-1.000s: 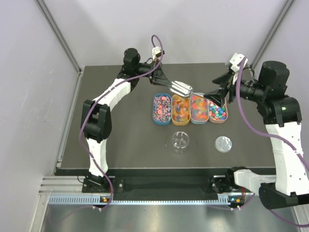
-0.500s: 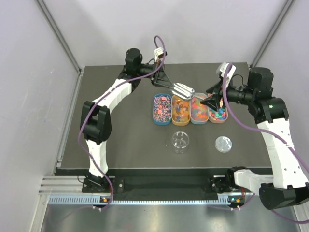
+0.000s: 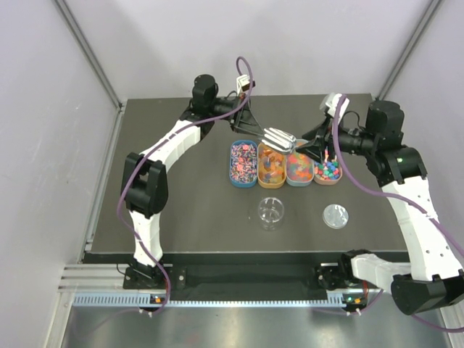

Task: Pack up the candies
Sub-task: Scoop the fake candies from the storage box.

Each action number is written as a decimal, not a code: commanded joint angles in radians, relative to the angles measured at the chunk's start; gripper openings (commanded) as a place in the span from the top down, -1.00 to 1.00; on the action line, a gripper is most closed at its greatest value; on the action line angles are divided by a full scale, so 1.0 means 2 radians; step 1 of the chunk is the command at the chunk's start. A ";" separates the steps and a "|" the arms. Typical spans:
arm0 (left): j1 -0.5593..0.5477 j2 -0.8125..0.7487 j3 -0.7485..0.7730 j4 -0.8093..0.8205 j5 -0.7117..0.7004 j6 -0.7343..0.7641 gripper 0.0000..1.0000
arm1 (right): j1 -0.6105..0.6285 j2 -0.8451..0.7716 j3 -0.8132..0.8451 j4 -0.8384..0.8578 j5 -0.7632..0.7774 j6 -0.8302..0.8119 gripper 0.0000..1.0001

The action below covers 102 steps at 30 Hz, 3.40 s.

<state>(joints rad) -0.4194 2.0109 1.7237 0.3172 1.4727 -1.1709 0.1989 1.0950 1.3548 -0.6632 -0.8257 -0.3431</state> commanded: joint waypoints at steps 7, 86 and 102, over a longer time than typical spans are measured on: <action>-0.007 -0.034 0.001 0.012 0.031 0.012 1.00 | 0.011 0.002 -0.004 0.036 -0.004 0.006 0.14; 0.079 -0.028 0.092 -0.488 -0.350 0.508 -0.97 | -0.145 0.114 -0.066 -0.152 0.346 0.091 1.00; 0.078 -0.037 0.061 -0.468 -0.400 0.500 -0.97 | -0.110 0.200 -0.031 -0.136 0.379 0.091 1.00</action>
<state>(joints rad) -0.2596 2.0033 1.8435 -0.6479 0.6743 -0.1791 -0.0322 1.4788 1.2533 -0.9531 -0.0937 -0.1780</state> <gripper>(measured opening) 0.986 0.120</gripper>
